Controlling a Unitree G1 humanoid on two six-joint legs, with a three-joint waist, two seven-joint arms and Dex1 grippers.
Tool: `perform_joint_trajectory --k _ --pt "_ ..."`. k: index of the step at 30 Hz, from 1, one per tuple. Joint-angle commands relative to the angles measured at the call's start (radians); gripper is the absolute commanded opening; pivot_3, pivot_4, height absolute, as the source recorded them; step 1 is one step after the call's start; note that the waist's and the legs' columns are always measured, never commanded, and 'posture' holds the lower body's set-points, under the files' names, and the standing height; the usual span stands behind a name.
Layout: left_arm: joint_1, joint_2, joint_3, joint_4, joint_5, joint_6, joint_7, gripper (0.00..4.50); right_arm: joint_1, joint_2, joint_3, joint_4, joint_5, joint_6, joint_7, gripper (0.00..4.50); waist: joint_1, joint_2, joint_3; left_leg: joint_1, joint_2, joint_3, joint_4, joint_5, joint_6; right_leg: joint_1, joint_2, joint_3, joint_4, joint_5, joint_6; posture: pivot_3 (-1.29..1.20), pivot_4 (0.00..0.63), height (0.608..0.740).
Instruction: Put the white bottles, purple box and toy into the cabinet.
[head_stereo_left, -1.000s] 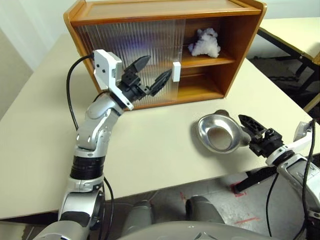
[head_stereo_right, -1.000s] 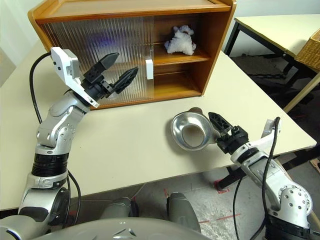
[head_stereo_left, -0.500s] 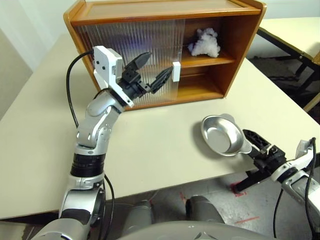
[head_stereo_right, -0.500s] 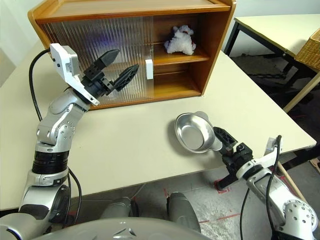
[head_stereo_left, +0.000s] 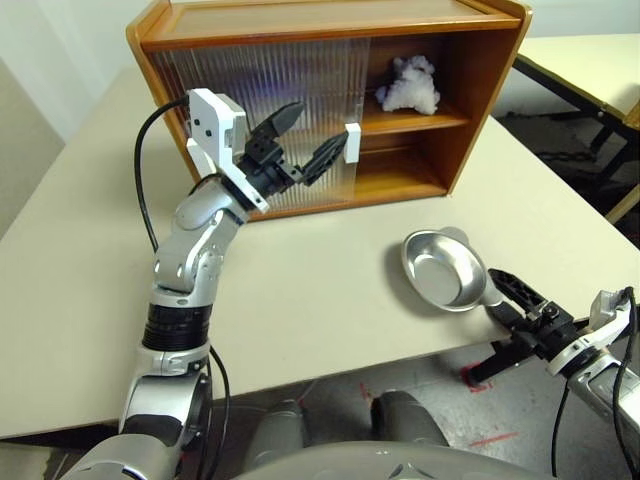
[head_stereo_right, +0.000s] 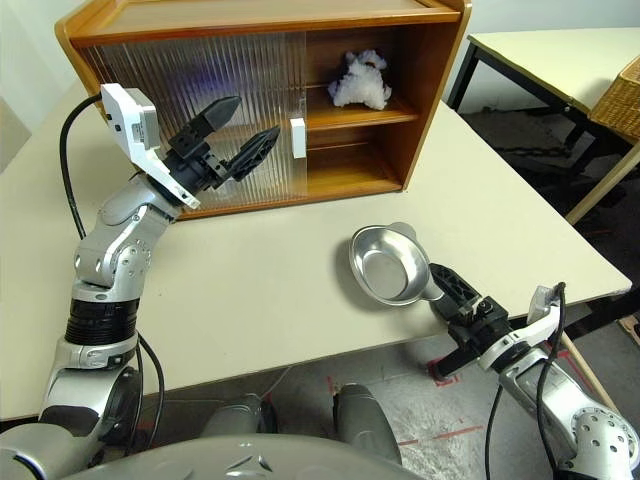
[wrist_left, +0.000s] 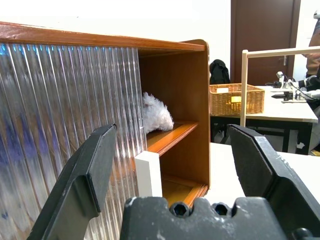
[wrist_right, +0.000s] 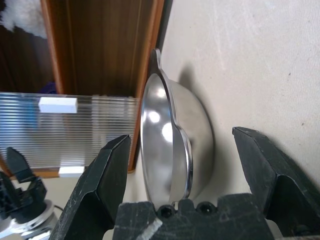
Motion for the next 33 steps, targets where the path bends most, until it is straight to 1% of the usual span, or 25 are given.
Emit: perform_joint_trajectory --k 1,3,6,9,10,11,12,15,20,23,25,29,30,32,33 --pt "-0.007 0.001 0.0 0.014 0.009 -0.007 -0.004 4.5 0.003 -0.02 -0.013 0.058 -0.043 0.016 0.027 3.55 0.001 0.0 0.0 0.0 0.0 0.0 0.0 0.0 0.0 0.0 0.0 0.0 0.0 0.0 0.0 -0.06 0.0 0.74" --pt "-0.005 0.002 0.0 0.012 0.009 -0.007 -0.003 4.5 -0.003 -0.027 -0.015 0.078 -0.059 0.022 0.047 2.88 0.002 0.0 0.0 0.0 0.0 0.0 0.0 0.0 0.0 0.0 0.0 0.0 0.0 0.0 0.0 -0.06 0.0 0.74" --pt "-0.005 0.002 0.002 0.01 0.008 -0.006 -0.001 4.5 -0.007 -0.025 -0.017 0.08 -0.07 0.026 0.055 1.63 0.002 0.0 0.0 0.0 0.0 0.0 0.0 0.0 0.0 0.0 0.0 0.0 0.0 0.0 0.0 -0.06 0.0 0.74" --pt "-0.006 0.003 0.003 0.011 0.008 -0.006 -0.001 4.5 -0.011 -0.022 -0.019 0.08 -0.08 0.028 0.058 0.53 0.002 0.0 0.0 0.0 0.0 0.0 0.0 0.0 0.0 0.0 0.0 0.0 0.0 0.0 0.001 -0.06 0.0 0.74" --pt "-0.006 0.003 0.003 0.012 0.008 -0.007 0.0 4.5 -0.015 -0.02 -0.02 0.08 -0.079 0.028 0.055 0.26 0.001 0.0 0.0 0.0 0.0 0.0 0.0 0.0 0.0 0.001 0.0 0.0 0.0 0.0 0.001 -0.06 0.0 0.74" --pt "-0.006 0.003 0.003 0.013 0.008 -0.007 0.0 4.5 -0.018 -0.018 -0.022 0.08 -0.079 0.028 0.054 0.09 0.002 -0.001 -0.001 0.0 0.0 0.0 0.0 0.0 0.0 0.002 0.0 0.0 0.0 0.0 0.001 -0.06 0.0 0.74" --pt "-0.005 0.003 0.003 0.013 0.009 -0.008 0.0 4.5 -0.023 -0.016 -0.022 0.079 -0.077 0.028 0.05 0.0 0.002 -0.002 -0.001 0.0 0.0 0.0 0.0 0.0 0.0 0.002 0.0 0.0 0.0 0.0 0.001 -0.06 0.0 0.74" --pt "-0.005 0.002 0.0 0.016 0.011 -0.011 -0.002 4.5 -0.035 -0.004 -0.022 0.066 -0.071 0.025 0.041 0.0 0.004 -0.003 -0.002 0.002 0.0 -0.001 0.0 0.0 0.0 0.006 0.0 -0.001 -0.001 -0.001 -0.001 -0.06 0.0 0.74" --pt "-0.012 0.002 0.002 0.024 0.012 -0.013 -0.003 4.5 -0.079 0.04 -0.028 0.007 -0.019 0.003 -0.028 0.0 -0.002 -0.002 -0.001 0.004 0.001 -0.001 0.0 0.0 -0.001 0.01 -0.001 -0.001 -0.005 0.0 0.0 -0.06 0.0 0.74" --pt "-0.012 0.004 0.002 0.024 0.012 -0.013 -0.003 4.5 -0.148 0.063 -0.031 -0.004 0.022 -0.02 -0.09 0.0 -0.008 -0.001 0.0 0.003 0.001 -0.001 0.0 -0.001 -0.001 0.01 -0.001 -0.001 -0.006 0.0 0.0 -0.06 0.0 0.74" --pt "-0.012 0.005 0.002 0.024 0.012 -0.013 -0.003 4.5 -0.198 0.079 -0.034 0.003 0.039 -0.033 -0.126 0.0 -0.009 0.002 0.001 0.003 0.001 -0.001 0.0 -0.001 -0.001 0.009 -0.001 -0.001 -0.006 0.0 0.0 -0.06 0.0 0.74" --pt "-0.014 0.008 0.004 0.021 0.013 -0.013 0.0 4.5 -0.289 0.104 -0.029 0.041 0.047 -0.054 -0.164 0.0 -0.002 0.005 0.003 0.003 0.001 -0.001 -0.001 0.0 -0.001 0.006 0.0 -0.001 -0.006 0.001 0.0 -0.05 0.0 0.74" --pt "-0.014 0.008 0.005 0.02 0.013 -0.013 0.0 4.5 -0.304 0.107 -0.029 0.054 0.041 -0.055 -0.165 0.0 -0.001 0.005 0.003 0.003 0.001 -0.001 -0.001 0.0 -0.001 0.005 0.0 -0.001 -0.006 0.001 0.001 -0.05 0.0 0.74" --pt "-0.012 0.01 0.006 0.017 0.014 -0.012 0.002 4.5 -0.337 0.112 -0.031 0.088 0.028 -0.06 -0.16 0.0 0.002 0.005 0.002 -0.001 0.0 -0.001 -0.001 0.001 0.002 0.0 0.0 -0.001 -0.005 0.009 0.013 -0.04 0.0 0.74" --pt "-0.011 0.011 0.007 0.015 0.014 -0.012 0.004 4.5 -0.352 0.115 -0.031 0.102 0.023 -0.062 -0.157 0.0 0.003 0.005 0.002 -0.003 0.0 -0.001 -0.002 0.002 0.005 -0.001 0.0 -0.001 -0.005 0.009 0.013 -0.04 0.0 0.74"
